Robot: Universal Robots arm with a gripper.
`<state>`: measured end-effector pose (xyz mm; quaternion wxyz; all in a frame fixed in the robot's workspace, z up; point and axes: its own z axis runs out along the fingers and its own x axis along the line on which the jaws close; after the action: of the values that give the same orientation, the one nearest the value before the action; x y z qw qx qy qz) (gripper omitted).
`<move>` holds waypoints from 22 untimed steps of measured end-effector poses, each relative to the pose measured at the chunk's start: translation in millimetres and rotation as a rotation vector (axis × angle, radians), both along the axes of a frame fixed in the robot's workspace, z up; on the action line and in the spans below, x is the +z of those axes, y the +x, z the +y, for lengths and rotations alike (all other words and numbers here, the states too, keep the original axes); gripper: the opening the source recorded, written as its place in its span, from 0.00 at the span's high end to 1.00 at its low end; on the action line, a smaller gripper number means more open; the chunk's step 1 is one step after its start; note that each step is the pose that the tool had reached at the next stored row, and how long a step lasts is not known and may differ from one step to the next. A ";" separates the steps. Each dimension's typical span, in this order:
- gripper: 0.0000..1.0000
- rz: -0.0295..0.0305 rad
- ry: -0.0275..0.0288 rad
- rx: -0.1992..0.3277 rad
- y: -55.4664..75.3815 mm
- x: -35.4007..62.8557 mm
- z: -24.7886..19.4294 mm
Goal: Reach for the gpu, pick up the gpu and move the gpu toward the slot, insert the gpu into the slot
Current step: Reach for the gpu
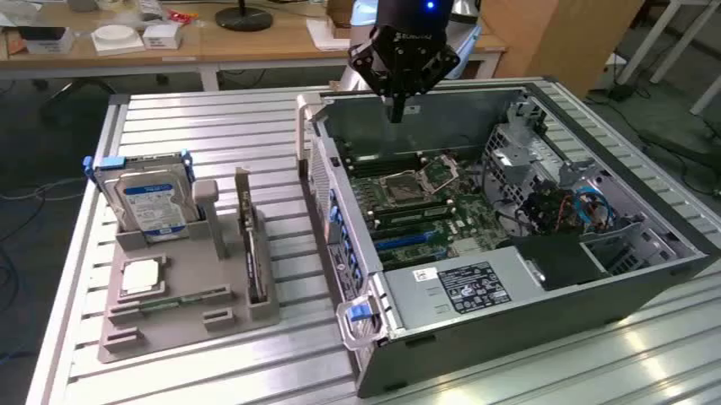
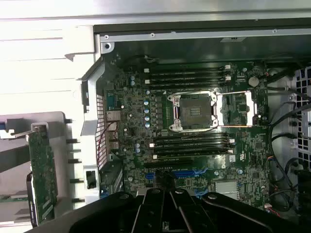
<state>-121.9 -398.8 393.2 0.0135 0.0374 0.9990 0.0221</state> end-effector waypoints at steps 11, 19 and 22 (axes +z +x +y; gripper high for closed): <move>0.90 -0.0001 0.0000 0.000 -0.6 0.0 0.0; 0.90 -0.0001 0.0000 0.000 -9.4 0.0 0.0; 0.90 -0.0001 0.0000 0.000 -14.1 0.0 0.0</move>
<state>-136.0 -398.9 393.2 0.0136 0.0374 0.9990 0.0221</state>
